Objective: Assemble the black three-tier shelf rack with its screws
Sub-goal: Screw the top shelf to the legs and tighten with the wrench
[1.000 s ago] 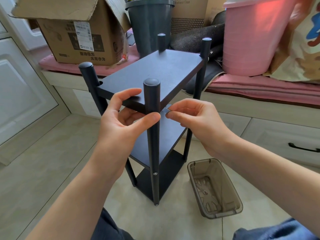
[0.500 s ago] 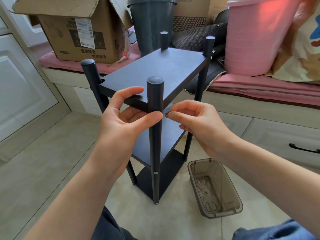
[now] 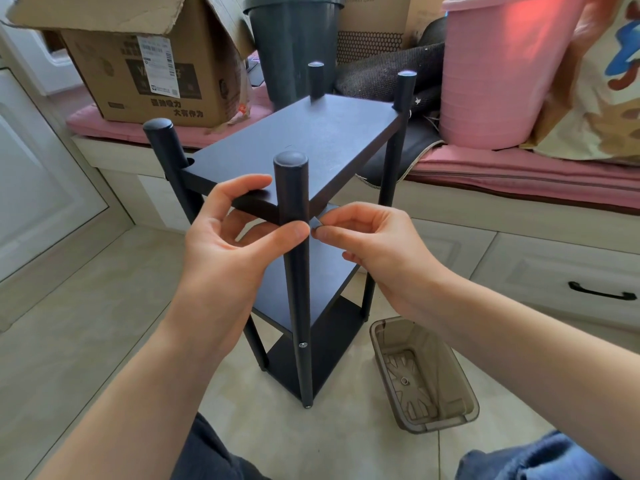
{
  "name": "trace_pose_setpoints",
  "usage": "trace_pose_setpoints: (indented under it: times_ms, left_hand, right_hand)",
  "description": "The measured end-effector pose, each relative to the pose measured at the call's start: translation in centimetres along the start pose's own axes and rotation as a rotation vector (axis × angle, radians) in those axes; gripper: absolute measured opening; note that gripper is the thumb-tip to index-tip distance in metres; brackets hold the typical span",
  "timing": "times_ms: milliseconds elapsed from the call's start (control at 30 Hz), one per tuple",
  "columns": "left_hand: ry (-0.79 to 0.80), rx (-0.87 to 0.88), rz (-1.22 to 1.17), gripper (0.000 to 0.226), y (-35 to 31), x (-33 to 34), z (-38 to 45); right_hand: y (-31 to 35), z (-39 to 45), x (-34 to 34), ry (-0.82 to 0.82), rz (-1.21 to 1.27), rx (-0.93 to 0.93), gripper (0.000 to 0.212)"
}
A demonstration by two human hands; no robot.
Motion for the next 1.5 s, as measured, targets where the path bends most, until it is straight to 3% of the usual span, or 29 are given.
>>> trace_pose_setpoints:
  times_ms: [233,833,1067,1500]
  left_hand:
    - [-0.013,-0.006,0.005,0.064,-0.3,-0.2,0.0]
    - [-0.018,-0.003,0.001,0.057,-0.3,-0.7,0.3]
    - [-0.01,-0.002,0.01,0.058,-0.3,-0.7,0.2]
    - [0.014,-0.016,0.04,0.055,-0.2,-0.6,0.0]
  right_hand:
    - [-0.3,0.7,0.9,0.029,0.008,0.05,0.009]
    - [-0.3,1.3,3.9,0.107,0.074,0.032,0.021]
    - [-0.1,0.7,2.3,0.065,0.027,-0.019,0.008]
    - [1.5,-0.3,-1.1,-0.024,-0.041,-0.11,0.017]
Point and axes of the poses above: each hand's wrist, its own z-axis towards the middle knuckle, its own x-axis out of the palm, y = z × x, the point moved 8 cm from there along z, towards the middle knuckle, and after that the axes turned 13 degrees about x, right-handed, at the moved point
